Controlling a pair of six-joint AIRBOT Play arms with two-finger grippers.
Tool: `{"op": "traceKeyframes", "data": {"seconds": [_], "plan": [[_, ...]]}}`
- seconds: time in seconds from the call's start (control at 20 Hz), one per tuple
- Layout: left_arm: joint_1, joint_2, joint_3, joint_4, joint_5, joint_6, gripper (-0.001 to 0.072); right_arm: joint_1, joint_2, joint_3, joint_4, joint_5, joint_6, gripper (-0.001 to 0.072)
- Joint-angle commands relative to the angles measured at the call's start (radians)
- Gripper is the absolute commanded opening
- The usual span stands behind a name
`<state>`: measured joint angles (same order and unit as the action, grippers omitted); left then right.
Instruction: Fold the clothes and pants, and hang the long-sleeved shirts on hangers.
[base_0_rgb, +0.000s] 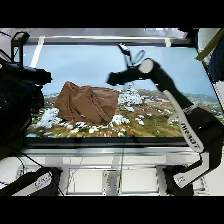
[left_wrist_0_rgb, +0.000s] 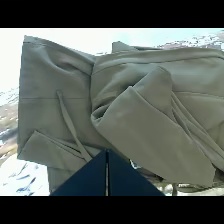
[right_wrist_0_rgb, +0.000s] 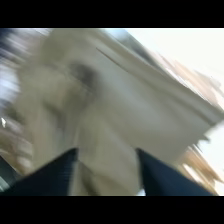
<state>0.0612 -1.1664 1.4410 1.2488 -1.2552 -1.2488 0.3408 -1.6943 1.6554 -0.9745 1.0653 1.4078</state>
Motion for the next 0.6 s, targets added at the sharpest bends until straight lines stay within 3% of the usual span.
{"op": "traceKeyframes", "data": {"seconds": [0.0, 0.1, 0.25, 0.4, 0.45, 0.55], "plan": [[0.001, 0.001, 0.000, 0.008, -0.001, 0.000, 0.0013, -0.132, 0.009, -0.142, -0.044, 0.164, 0.129, 0.0554], [0.001, 0.001, 0.000, 0.007, -0.001, -0.001, 0.0013, -0.135, 0.006, -0.293, 0.032, 0.013, 0.174, 0.0625], [0.001, 0.001, 0.000, 0.000, -0.004, -0.008, 0.0012, -0.135, -0.027, -0.441, 0.307, -0.198, 0.135, 0.0626], [0.001, 0.001, 0.000, -0.001, -0.014, -0.008, 0.0013, -0.135, -0.101, -0.452, 0.573, -0.206, 0.008, 0.0630], [0.001, 0.001, 0.000, -0.001, -0.016, -0.008, 0.0013, -0.134, -0.129, -0.452, 0.660, -0.192, -0.040, 0.0689], [0.001, 0.001, 0.000, -0.001, -0.022, -0.008, 0.0013, -0.132, -0.172, -0.452, 0.768, -0.163, -0.089, 0.0691]]}}
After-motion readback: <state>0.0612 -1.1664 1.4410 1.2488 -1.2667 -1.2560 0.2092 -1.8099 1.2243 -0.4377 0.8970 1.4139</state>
